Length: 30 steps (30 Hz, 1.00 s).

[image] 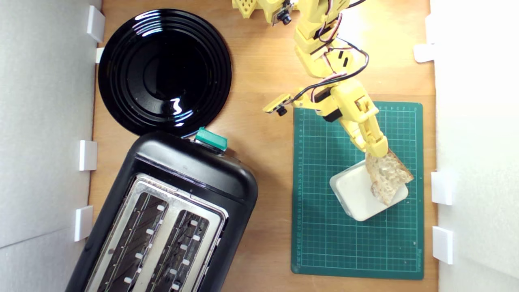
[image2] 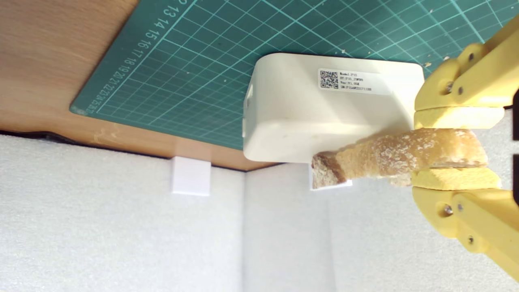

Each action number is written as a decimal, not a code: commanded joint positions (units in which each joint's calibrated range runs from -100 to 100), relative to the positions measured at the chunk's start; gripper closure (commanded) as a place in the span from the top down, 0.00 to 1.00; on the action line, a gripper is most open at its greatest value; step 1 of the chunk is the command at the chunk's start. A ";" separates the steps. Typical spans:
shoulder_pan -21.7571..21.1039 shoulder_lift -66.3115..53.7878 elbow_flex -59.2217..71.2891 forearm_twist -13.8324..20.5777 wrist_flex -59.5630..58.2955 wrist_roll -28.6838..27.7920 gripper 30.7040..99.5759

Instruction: Pick bread and place in toaster

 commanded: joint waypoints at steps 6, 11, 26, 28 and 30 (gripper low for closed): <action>0.14 -2.11 -1.43 -0.62 -1.47 -0.02 0.36; 1.75 -7.85 -1.16 -0.80 -0.62 0.24 0.37; 5.86 -28.40 -1.43 -0.80 19.09 2.02 0.36; 6.50 -31.97 -1.43 -0.80 22.67 2.02 0.36; 6.83 -35.80 -1.61 -0.80 26.77 2.02 0.36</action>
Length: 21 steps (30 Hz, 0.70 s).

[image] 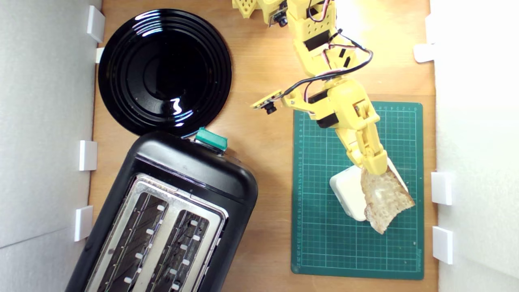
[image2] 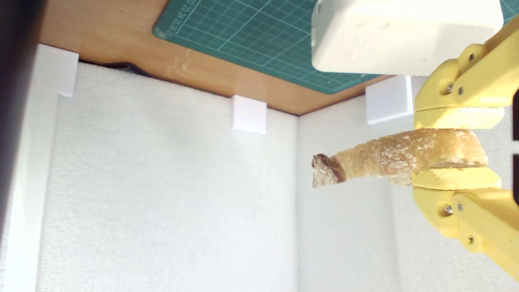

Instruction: Pick bread and place in toaster

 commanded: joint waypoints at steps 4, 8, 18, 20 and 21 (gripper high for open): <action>1.14 -15.57 -1.89 0.44 14.55 0.42 0.36; 1.14 -23.06 -2.07 0.44 25.30 0.42 0.36; 1.22 -35.21 -5.97 0.99 45.35 0.52 0.36; 1.39 -36.12 -9.79 1.26 51.32 0.52 0.36; 1.87 -36.21 -10.78 1.35 52.52 0.52 0.36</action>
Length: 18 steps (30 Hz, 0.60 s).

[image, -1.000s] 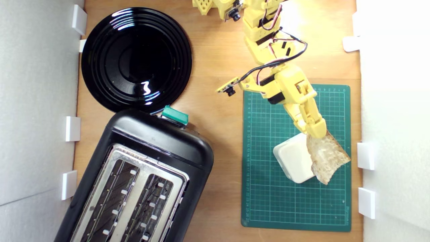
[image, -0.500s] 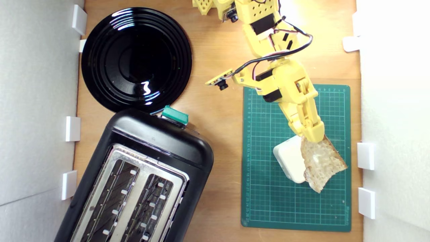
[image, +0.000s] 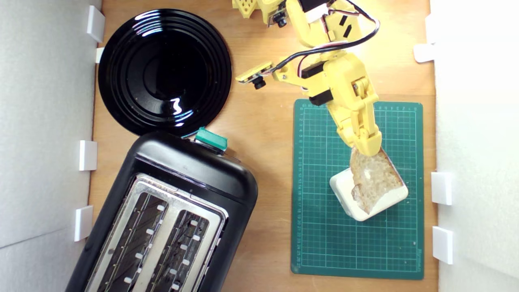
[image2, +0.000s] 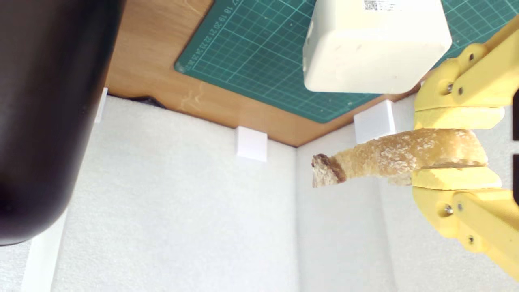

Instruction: Pick bread and place in toaster

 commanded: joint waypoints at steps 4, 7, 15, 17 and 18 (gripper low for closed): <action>2.84 -3.28 -12.54 0.73 7.35 0.58 0.36; 4.05 -3.20 -16.36 0.55 7.69 4.24 0.36; 5.34 -3.36 -18.53 -0.18 9.40 10.73 0.36; 5.82 -3.78 -18.63 -0.18 10.94 10.73 0.36; 5.82 -3.86 -18.72 -0.18 11.62 10.73 0.36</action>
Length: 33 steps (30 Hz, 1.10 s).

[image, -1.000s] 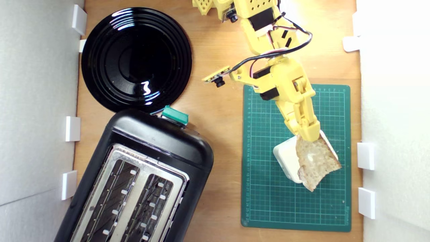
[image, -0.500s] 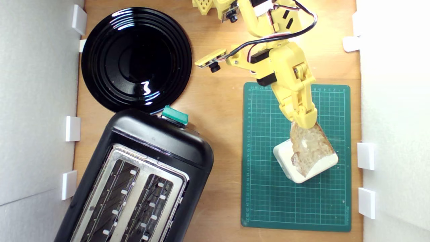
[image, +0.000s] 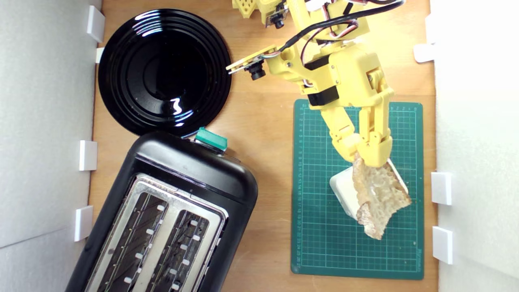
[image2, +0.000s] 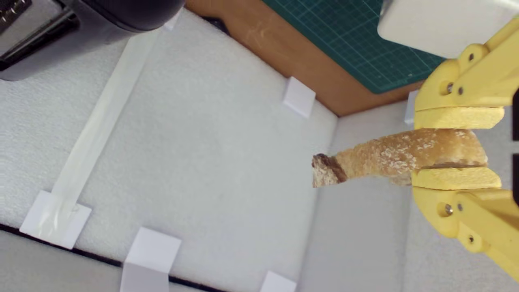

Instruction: Pick bread and place in toaster

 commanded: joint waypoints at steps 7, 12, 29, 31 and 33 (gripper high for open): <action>3.75 -3.19 -8.10 -7.07 6.06 0.53 0.36; 3.83 -2.69 -12.83 -8.52 6.83 0.80 0.36; 11.81 -2.27 -40.06 -10.42 31.57 7.23 0.36; 13.50 -2.27 -42.42 -10.69 33.79 9.43 0.36; 15.11 -2.36 -43.69 -10.60 34.81 11.57 0.36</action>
